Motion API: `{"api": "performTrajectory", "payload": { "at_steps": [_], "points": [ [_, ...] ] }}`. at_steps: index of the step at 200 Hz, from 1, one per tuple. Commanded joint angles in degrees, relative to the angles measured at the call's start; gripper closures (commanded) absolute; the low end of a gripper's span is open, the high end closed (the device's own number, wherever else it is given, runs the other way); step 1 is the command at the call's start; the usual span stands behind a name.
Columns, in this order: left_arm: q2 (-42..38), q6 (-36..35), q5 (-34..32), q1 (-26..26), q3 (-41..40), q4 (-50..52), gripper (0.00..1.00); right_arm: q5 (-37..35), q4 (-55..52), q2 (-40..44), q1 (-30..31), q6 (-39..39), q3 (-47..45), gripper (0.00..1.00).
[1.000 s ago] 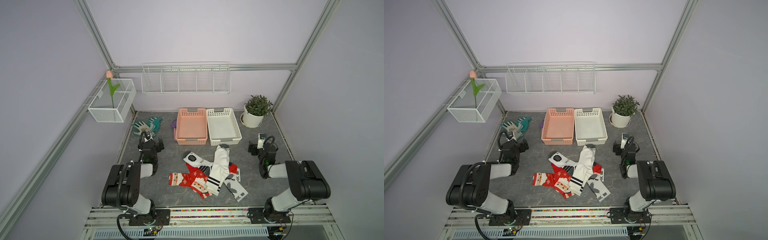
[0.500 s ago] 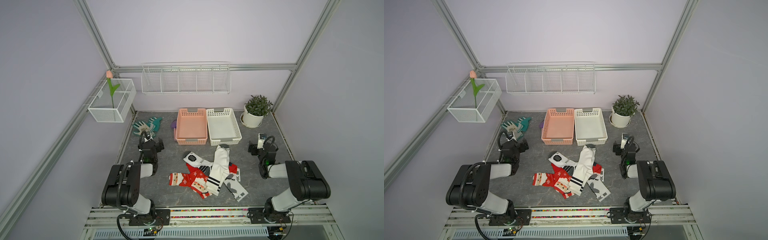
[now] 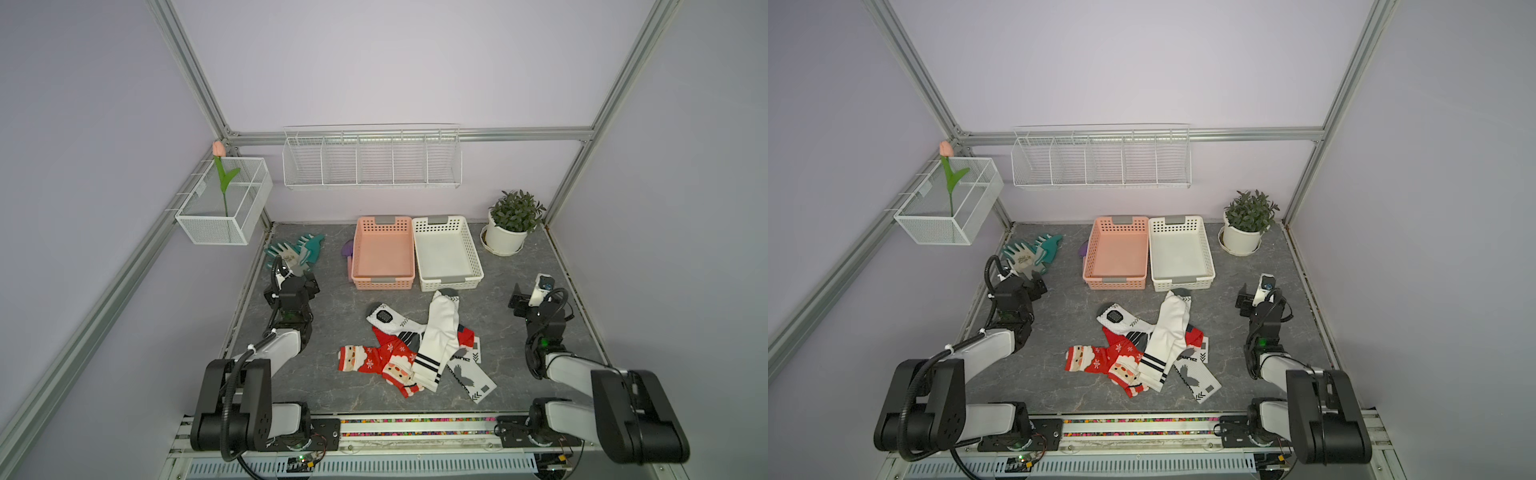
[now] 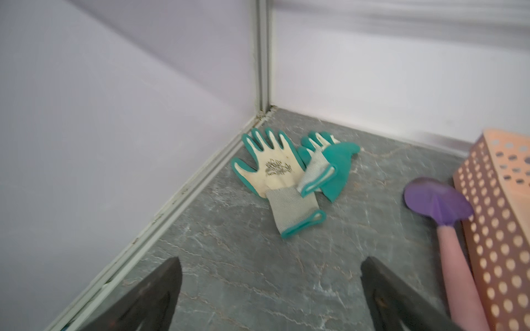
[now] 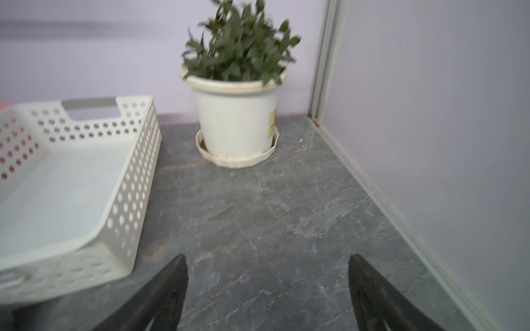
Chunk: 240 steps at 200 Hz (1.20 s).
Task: Sort the socks into the basket by color
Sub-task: Pick up the sock at the center of the board.
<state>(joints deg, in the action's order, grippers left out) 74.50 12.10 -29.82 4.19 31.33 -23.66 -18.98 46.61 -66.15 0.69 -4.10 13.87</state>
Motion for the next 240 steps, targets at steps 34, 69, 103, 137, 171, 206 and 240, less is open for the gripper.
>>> {"api": "performTrajectory", "payload": {
  "at_steps": [34, 69, 103, 137, 171, 206, 240],
  "points": [
    [-3.46, 44.60, -13.26, -0.77, 18.50, 54.68, 0.01, 1.91, -41.93, 15.66, -0.23, -12.74, 18.18, 0.11],
    [-6.26, 30.07, 11.58, -0.69, 15.53, 40.81, 0.01, 19.36, -53.98, 15.53, -0.23, -14.91, 23.95, 0.11],
    [-7.98, 24.09, 12.12, 2.93, 17.99, 41.83, 0.01, 20.93, -72.97, 0.21, -0.25, -17.97, 35.29, 0.11],
    [-11.87, 22.27, 11.34, 6.57, 17.69, 40.75, 0.01, 28.32, -76.32, -4.08, -0.35, -19.81, 38.57, 0.11],
    [-14.82, 19.39, 14.45, 7.94, 18.63, 41.08, 0.01, 33.73, -82.84, -7.39, -0.20, -18.40, 41.62, 0.11],
    [-15.60, 19.51, 18.68, 8.03, 23.05, 46.80, 0.01, 29.11, -92.05, -10.18, 0.05, -16.64, 43.51, 0.11],
    [-16.91, 17.50, 19.75, 8.03, 25.52, 49.40, 0.01, 26.52, -93.93, -7.07, 0.70, -15.66, 41.94, 0.11]
  ]
}}
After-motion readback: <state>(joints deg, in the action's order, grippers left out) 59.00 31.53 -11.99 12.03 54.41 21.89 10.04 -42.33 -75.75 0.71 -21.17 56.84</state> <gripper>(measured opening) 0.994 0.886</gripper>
